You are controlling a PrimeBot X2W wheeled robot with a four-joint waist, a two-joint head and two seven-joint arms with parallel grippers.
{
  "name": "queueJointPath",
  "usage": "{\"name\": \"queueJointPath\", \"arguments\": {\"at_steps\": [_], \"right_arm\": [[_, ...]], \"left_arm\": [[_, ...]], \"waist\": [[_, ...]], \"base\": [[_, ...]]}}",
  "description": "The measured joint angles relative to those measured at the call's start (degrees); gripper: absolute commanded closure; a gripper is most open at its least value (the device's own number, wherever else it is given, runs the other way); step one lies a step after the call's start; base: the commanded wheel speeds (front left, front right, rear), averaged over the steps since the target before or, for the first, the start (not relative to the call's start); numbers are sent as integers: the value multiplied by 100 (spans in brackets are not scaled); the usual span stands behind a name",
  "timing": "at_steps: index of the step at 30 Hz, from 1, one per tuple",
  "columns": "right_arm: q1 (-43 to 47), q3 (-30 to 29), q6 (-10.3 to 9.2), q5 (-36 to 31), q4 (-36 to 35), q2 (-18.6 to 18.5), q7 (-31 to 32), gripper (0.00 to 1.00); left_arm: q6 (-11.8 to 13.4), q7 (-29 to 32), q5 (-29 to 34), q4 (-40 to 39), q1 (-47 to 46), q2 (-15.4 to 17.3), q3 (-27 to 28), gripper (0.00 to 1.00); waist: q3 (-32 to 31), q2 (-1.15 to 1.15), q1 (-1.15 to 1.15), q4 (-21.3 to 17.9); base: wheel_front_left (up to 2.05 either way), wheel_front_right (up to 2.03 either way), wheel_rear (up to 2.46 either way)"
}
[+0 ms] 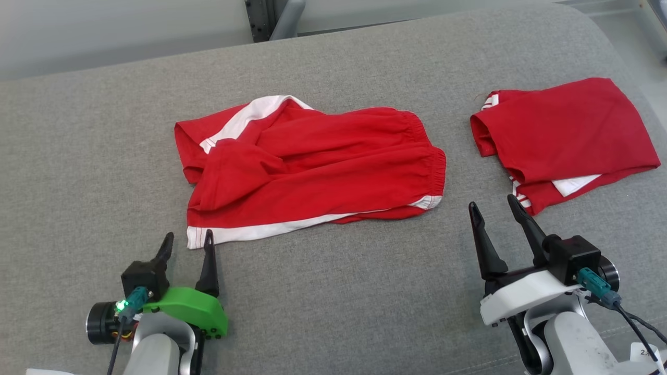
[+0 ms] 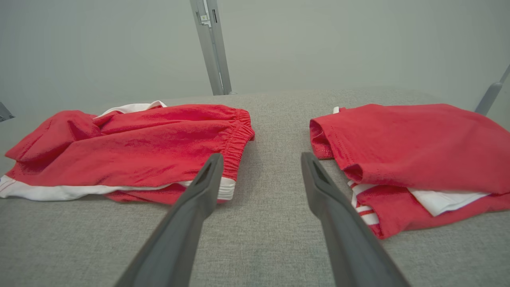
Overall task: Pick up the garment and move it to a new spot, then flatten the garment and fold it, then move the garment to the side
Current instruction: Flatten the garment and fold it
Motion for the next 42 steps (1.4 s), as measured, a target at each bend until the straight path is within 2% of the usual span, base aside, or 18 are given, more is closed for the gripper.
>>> {"name": "queueJointPath", "arguments": {"at_steps": [7, 8, 9, 10, 11, 12, 19, 32, 33, 34, 36, 42], "right_arm": [[-77, -52, 0, 41, 15, -1, 1, 0], [-80, -56, 0, 42, 15, 0, 1, 0], [-84, -60, 0, 42, 18, 0, 1, 0], [-91, -62, 0, 42, 19, 1, 1, 0], [-103, -66, 0, 42, 19, 4, 1, 0], [-116, -67, 0, 42, 19, 7, 1, 0], [-129, -116, 0, 42, 88, 7, 0, 0], [47, 250, 0, 197, 510, -38, 1, 0], [48, 299, 0, 211, 543, -51, 0, 0], [48, 347, 0, 249, 587, -75, 1, 0], [47, 456, 0, 326, 664, -141, 1, 0], [25, 669, 0, 487, 805, -252, 0, 0]], "left_arm": [[-52, 0, 40, 343, -223, -2, 254, 0], [-59, -1, 38, 393, -224, -3, 275, 5], [-76, -18, 34, 449, -231, -2, 286, 19], [-89, -22, 31, 510, -249, -1, 285, 46], [-108, -25, 9, 542, -276, -1, 291, 97], [-133, -25, -29, 559, -297, -1, 289, 100], [-170, -10, -416, 101, -1, -14, 156, 100], [85, -10, -471, -381, 861, -8, -250, 100], [99, -10, -471, -403, 889, -10, -268, 88], [110, -10, -471, -415, 899, -11, -291, 88], [137, -10, -471, -449, 903, -10, -330, 0], [226, -10, -475, -673, 906, -9, -446, 0]], "waist": [[214, 0, 0, -97], [238, 0, 0, -109], [257, 0, 0, -119], [272, 0, 0, -125], [282, 0, 0, -125], [283, 0, 0, -120], [159, 0, 0, 32], [-170, 0, 0, 801], [-186, 0, 0, 863], [-201, 0, 0, 925], [-222, 0, 0, 1037], [-229, 0, 0, 1249]], "base": [[0, 0, 0], [0, 0, 0], [0, 0, 0], [0, 0, 0], [0, 0, 0], [0, 0, 0], [0, 0, 0], [0, 0, 0], [0, 0, 0], [0, 0, 0], [0, 0, 0], [0, 0, 0]]}}
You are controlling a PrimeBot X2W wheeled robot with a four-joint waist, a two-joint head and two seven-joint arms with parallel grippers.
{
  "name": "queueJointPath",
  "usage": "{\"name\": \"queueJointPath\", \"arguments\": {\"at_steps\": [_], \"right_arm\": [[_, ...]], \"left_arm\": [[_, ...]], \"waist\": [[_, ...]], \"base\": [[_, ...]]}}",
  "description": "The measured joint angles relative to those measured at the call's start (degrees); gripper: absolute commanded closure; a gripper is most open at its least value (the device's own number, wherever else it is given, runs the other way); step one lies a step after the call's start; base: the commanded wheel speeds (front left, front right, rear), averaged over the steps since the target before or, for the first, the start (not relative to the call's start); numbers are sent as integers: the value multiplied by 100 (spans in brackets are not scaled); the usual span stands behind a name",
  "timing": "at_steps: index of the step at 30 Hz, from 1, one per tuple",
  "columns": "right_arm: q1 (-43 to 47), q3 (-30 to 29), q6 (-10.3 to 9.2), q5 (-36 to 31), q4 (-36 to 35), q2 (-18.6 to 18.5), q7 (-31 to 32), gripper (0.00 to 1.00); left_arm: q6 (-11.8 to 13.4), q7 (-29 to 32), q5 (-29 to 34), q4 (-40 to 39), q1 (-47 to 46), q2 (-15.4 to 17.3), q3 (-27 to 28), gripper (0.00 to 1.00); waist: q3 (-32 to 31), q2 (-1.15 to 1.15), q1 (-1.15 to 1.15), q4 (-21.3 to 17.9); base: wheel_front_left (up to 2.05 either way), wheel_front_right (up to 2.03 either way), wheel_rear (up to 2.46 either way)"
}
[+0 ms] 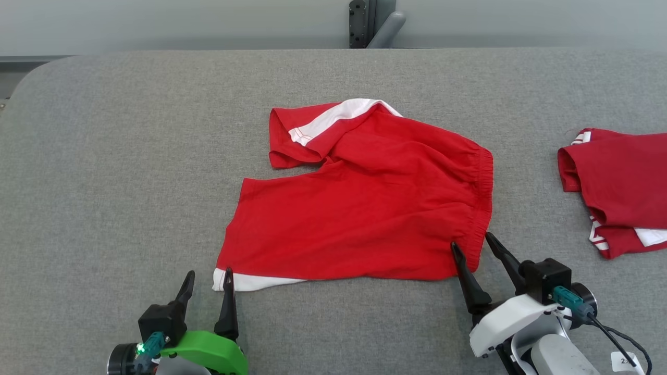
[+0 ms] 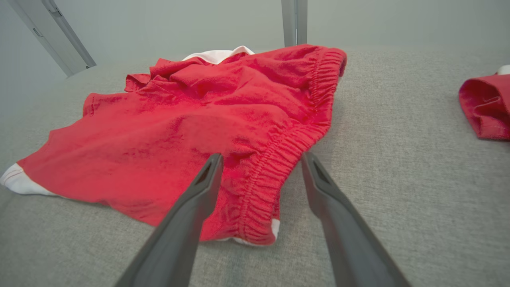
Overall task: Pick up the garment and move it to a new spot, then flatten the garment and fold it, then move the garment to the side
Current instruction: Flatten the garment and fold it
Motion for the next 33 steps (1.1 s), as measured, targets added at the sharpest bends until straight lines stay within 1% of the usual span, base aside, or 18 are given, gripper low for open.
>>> {"name": "queueJointPath", "arguments": {"at_steps": [7, 18, 19, 20, 21, 22, 23, 24, 29, 33], "right_arm": [[54, 240, 0, 73, 16, -37, 1, 0], [66, 227, 0, 209, 258, -73, 0, 0], [41, 271, 0, 215, 274, -73, 1, 5], [13, 314, 0, 230, 280, -71, 1, 23], [-3, 350, 0, 237, 256, -69, 1, 38], [-23, 386, 0, 240, 219, -69, 1, 73], [-47, 404, 0, 249, 152, -68, 1, 93], [-112, 416, 0, 250, -35, -67, 1, 100], [-277, 455, 0, 253, -254, -207, 0, 100], [-742, 560, 0, 277, -141, -446, 1, 100]], "left_arm": [[35, 0, 1, -202, 57, 0, -25, 0], [54, 0, 0, -299, 59, 0, -140, 0], [55, 0, 0, -302, 54, 0, -145, 0], [55, 0, 0, -309, 47, -1, -145, 0], [56, 0, 0, -318, 42, 0, -145, 0], [56, 0, 0, -323, 40, 0, -148, 0], [57, 0, 0, -332, 39, 0, -148, 0], [59, 0, 0, -376, 40, 0, -143, 0], [58, 0, 1, -391, 41, 0, -144, 0], [54, 0, -5, -381, 3, 0, -242, 0]], "waist": [[-51, 0, 0, -10], [40, 0, 0, 12], [46, 0, 0, 23], [52, 0, 0, 38], [59, 0, 0, 54], [65, 0, 0, 72], [71, 0, 0, 91], [83, 0, 0, 124], [145, 0, 0, 189], [229, 0, 0, 271]], "base": [[0, 0, 0], [0, 0, 0], [0, 0, 0], [0, 0, 0], [0, 0, 0], [0, 0, 0], [0, 0, 0], [0, 0, 0], [0, 0, 0], [0, 0, 0]]}}
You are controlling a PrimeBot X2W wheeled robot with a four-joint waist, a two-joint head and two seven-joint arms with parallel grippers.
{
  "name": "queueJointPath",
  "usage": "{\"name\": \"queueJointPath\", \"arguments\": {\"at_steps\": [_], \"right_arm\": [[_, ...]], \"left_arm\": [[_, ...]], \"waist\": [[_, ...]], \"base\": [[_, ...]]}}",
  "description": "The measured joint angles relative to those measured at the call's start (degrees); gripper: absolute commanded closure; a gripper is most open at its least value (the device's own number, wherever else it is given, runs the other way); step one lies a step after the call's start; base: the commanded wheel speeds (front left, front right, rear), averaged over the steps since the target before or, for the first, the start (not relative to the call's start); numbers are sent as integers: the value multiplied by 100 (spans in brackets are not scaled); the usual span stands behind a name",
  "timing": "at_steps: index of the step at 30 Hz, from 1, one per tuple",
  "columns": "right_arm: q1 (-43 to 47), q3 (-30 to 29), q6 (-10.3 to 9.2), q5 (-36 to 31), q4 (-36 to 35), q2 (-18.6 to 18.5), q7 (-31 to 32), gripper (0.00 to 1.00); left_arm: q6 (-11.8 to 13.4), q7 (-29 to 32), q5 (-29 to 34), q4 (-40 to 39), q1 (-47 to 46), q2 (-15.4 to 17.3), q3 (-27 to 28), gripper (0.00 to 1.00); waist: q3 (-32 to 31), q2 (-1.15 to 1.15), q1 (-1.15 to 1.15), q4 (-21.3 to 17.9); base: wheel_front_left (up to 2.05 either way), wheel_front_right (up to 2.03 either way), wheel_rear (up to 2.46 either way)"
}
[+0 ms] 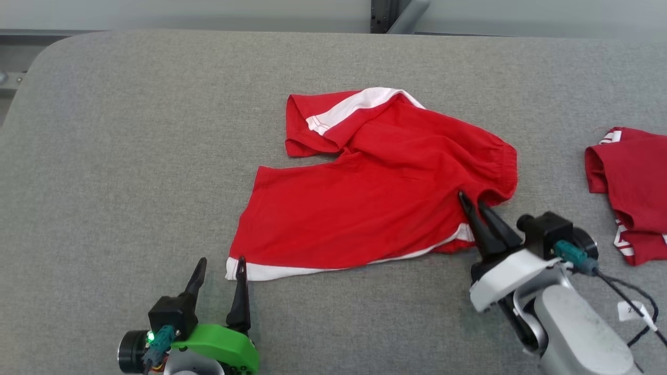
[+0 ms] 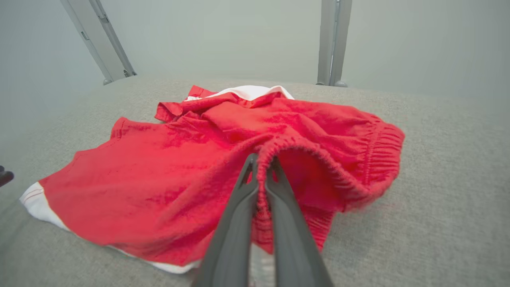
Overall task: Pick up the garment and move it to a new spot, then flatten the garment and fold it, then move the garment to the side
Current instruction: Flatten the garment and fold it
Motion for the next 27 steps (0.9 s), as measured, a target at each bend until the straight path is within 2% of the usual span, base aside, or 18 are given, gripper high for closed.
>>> {"name": "queueJointPath", "arguments": {"at_steps": [10, 15, 16, 17, 18, 22, 27], "right_arm": [[-1365, -98, 2, 29, 1367, -387, 0, 100], [-1831, -271, 1, -109, 2224, -470, 0, 100], [-1831, -271, 1, -109, 2224, -470, 0, 100], [-1869, -279, 2, -136, 2361, -476, -1, 53], [-1891, -296, 2, -168, 2469, -467, -1, 0], [-1897, -460, 3, -272, 2418, -379, -1, 0], [-1311, -829, 2, -343, 1763, -289, -1, 0]], "left_arm": [[65, 0, -265, 47, -266, 1, -479, 0], [137, 0, -349, 33, -311, 2, -633, 0], [137, 0, -349, 33, -311, 2, -633, 0], [155, 0, -359, 26, -319, 0, -637, 0], [163, 0, -370, 23, -320, 1, -633, 0], [231, 0, -379, 14, -316, 3, -492, 0], [252, 0, -246, -45, -271, 0, -165, 0]], "waist": [[250, 0, 0, 499], [426, 0, 0, 771], [426, 0, 0, 771], [458, 0, 0, 818], [485, 0, 0, 860], [525, 0, 0, 900], [459, 0, 0, 746]], "base": [[0, 0, 0], [0, 0, 0], [0, 0, 0], [0, 0, 0], [0, 0, 0], [0, 0, 0], [0, 0, 0]]}}
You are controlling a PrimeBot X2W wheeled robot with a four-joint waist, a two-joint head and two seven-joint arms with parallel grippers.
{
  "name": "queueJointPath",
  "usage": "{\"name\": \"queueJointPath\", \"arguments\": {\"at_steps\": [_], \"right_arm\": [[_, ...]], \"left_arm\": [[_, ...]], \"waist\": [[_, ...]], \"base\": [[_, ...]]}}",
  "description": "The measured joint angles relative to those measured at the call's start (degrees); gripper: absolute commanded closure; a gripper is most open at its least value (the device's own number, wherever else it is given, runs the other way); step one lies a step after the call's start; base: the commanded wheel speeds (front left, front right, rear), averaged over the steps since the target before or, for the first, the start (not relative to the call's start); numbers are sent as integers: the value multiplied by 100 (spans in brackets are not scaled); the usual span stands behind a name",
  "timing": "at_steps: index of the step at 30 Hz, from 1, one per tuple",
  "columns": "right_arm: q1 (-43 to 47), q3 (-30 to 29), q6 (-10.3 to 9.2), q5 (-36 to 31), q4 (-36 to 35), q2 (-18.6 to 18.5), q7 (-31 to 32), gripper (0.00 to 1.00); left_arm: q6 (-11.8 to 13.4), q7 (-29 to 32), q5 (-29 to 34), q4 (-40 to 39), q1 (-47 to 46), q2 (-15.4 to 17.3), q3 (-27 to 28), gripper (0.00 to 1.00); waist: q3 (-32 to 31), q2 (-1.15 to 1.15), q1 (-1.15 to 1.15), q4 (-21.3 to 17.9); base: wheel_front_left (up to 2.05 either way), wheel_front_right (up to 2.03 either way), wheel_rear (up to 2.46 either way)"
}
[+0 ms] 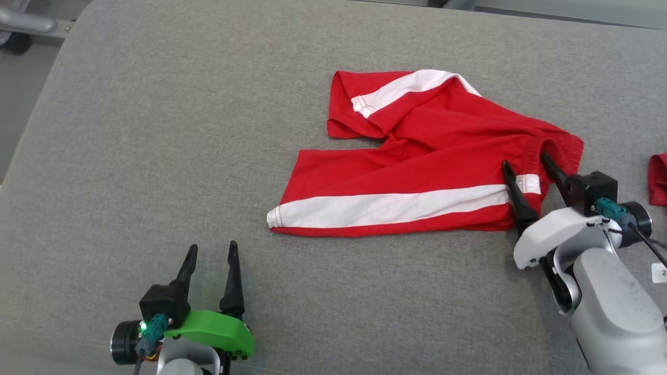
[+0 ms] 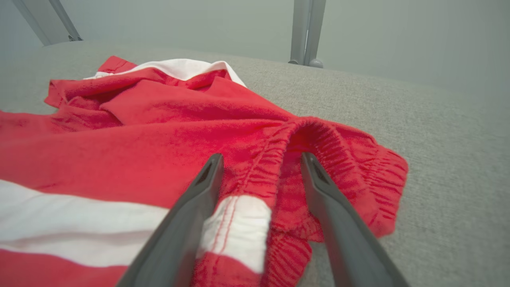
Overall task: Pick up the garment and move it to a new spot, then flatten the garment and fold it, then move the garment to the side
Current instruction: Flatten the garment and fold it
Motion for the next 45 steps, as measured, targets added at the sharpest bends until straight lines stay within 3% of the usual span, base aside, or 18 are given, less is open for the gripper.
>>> {"name": "queueJointPath", "arguments": {"at_steps": [8, 21, 33, 40, 45], "right_arm": [[1207, -257, 0, -79, -1101, 358, 0, 0], [2308, -399, -1, -286, -2094, 825, 0, 0], [2732, -479, 0, -359, -2372, 1015, 0, 0], [2774, -437, -1, -377, -2382, 1049, 0, 0], [2682, -352, -1, -374, -2348, 1055, 0, 0]], "left_arm": [[-68, 0, 308, -33, 167, 0, 712, 0], [-87, 0, 643, -148, 773, -2, 1340, 0], [-158, 0, 772, -260, 1078, -1, 1351, 0], [-178, 0, 757, -267, 1075, -1, 1222, 0], [-333, 0, 512, -138, 973, 0, 1074, 0]], "waist": [[-355, 0, 0, -662], [-1169, 0, 0, -1435], [-1630, 0, 0, -1693], [-1584, 0, 0, -1686], [-1421, 0, 0, -1648]], "base": [[0, 0, 0], [0, 0, 0], [0, 0, 0], [0, 0, 0], [0, 0, 0]]}}
